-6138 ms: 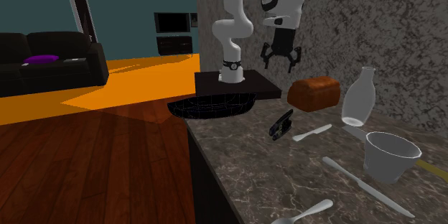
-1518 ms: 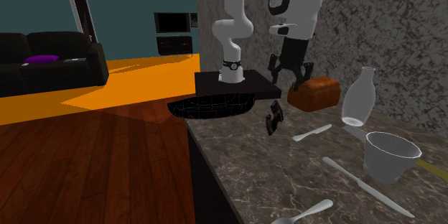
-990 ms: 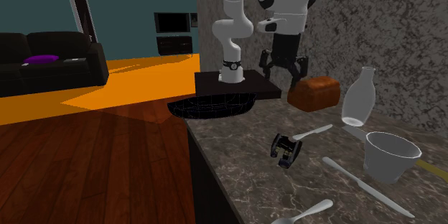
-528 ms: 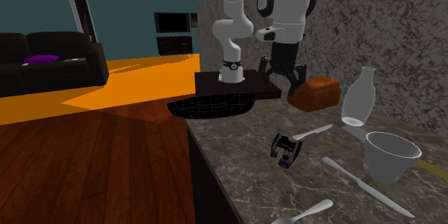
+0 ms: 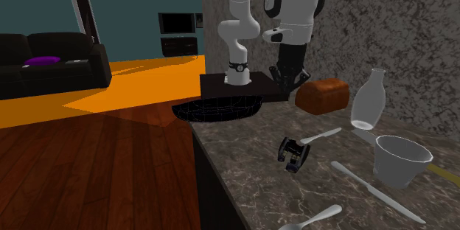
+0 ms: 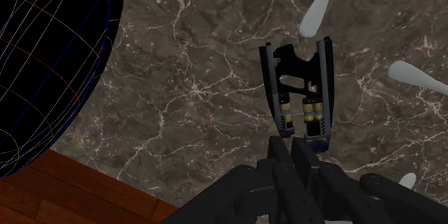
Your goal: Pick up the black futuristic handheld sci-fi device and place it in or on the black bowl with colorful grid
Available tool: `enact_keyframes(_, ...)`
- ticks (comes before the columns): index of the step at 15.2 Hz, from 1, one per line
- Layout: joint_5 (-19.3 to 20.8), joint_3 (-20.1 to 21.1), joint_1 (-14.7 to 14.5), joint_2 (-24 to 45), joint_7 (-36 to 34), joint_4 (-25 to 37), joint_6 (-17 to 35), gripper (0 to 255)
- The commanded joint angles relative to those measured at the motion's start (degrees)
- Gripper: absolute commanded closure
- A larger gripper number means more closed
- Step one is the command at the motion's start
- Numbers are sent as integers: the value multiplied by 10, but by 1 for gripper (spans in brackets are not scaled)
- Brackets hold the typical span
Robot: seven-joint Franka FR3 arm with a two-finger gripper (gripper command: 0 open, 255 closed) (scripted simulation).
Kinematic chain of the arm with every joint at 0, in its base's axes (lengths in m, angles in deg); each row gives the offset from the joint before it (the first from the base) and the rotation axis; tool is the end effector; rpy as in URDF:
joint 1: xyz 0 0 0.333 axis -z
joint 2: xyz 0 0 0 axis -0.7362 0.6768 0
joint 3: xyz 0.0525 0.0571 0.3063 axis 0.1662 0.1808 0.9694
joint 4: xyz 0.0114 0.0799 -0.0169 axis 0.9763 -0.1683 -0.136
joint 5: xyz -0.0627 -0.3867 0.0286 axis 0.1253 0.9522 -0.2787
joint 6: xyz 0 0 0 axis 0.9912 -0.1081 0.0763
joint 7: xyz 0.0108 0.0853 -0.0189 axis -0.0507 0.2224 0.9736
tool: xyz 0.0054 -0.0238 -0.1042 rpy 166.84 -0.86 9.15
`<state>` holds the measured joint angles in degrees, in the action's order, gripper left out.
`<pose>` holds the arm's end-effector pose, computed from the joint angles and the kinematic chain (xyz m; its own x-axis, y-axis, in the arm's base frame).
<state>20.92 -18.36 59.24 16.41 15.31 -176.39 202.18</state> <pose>0.6804 0.0088 0.3281 0.5950 -0.8023 -0.0478 -0.8002 -0.5969 0.0585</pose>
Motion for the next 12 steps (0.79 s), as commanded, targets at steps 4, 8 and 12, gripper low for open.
enact_keyframes(4,0,0,0,0,0,0,0,255)
enact_keyframes(8,8,-1,-6,19,3,14,4,0)
enact_keyframes(12,40,-8,-29,100,19,79,17,0)
